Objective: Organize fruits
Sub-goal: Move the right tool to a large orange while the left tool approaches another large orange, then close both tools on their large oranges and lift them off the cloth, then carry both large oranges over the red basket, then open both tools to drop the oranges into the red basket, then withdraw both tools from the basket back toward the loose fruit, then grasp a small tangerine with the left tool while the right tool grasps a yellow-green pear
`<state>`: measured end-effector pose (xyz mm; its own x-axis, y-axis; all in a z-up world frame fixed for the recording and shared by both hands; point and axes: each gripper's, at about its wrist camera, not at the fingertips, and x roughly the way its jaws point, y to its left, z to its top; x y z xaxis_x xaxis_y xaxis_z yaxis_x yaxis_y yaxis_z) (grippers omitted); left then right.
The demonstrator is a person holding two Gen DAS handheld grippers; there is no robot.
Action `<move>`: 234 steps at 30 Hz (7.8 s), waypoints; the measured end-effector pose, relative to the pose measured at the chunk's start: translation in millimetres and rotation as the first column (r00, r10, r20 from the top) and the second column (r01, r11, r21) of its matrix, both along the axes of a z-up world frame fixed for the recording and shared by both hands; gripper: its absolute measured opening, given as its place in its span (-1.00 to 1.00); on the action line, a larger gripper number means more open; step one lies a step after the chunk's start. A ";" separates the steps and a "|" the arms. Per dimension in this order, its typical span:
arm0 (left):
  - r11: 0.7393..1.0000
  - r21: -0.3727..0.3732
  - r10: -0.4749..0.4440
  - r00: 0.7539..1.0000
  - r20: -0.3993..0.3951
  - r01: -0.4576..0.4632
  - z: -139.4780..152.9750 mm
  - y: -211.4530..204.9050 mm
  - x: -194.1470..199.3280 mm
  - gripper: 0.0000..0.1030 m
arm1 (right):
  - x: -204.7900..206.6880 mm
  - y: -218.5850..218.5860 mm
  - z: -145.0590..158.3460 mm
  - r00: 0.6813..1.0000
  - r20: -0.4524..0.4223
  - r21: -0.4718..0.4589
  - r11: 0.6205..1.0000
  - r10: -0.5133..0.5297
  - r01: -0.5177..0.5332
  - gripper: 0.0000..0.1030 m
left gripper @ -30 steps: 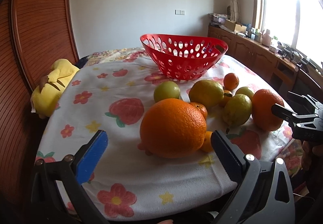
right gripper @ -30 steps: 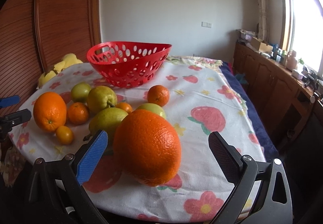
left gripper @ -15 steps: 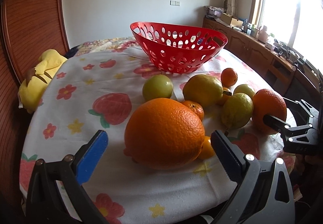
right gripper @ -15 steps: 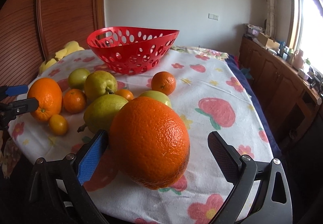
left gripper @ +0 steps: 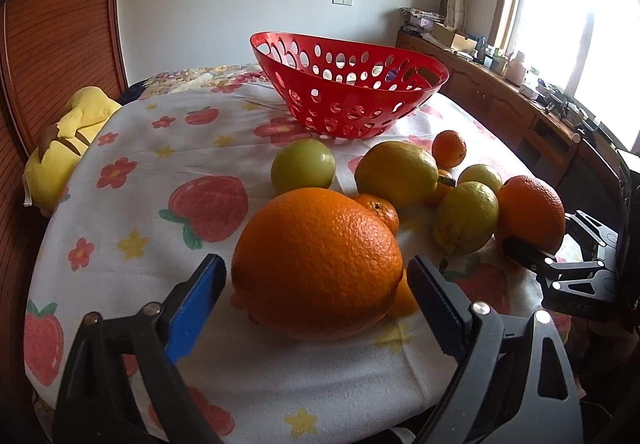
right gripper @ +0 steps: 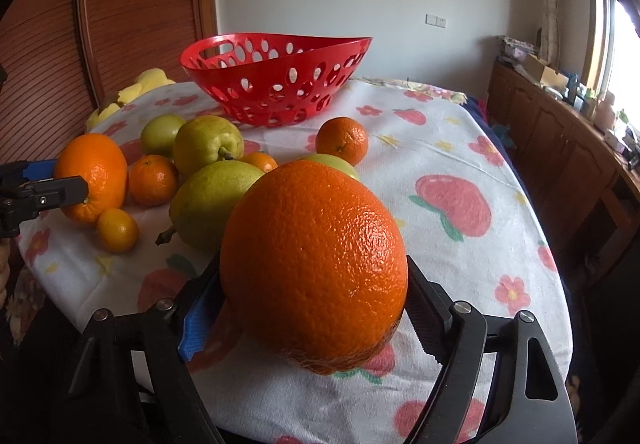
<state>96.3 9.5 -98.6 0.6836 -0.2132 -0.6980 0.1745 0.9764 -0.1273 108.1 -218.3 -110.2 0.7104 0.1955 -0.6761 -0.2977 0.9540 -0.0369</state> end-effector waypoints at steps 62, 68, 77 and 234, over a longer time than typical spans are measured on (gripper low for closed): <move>0.999 -0.039 0.026 0.995 0.095 -0.023 20.3 18.8 -0.3 0.71 | 2.5 -21.3 18.2 1.000 0.017 0.091 0.996 0.009 -0.010 0.59; 0.999 -0.044 0.006 0.988 0.154 0.001 47.6 16.2 7.8 0.71 | 12.1 -15.8 47.5 0.997 0.061 0.087 0.995 0.048 -0.053 0.59; 0.999 -0.036 -0.031 0.976 0.216 0.040 80.2 9.2 48.2 0.71 | 62.3 15.3 99.7 0.978 0.144 0.045 0.986 0.152 -0.160 0.60; 0.987 0.035 -0.159 0.987 0.012 0.158 -29.3 -29.1 -9.4 -0.14 | 12.1 52.2 -22.4 0.993 0.048 0.125 0.986 0.106 -0.111 0.40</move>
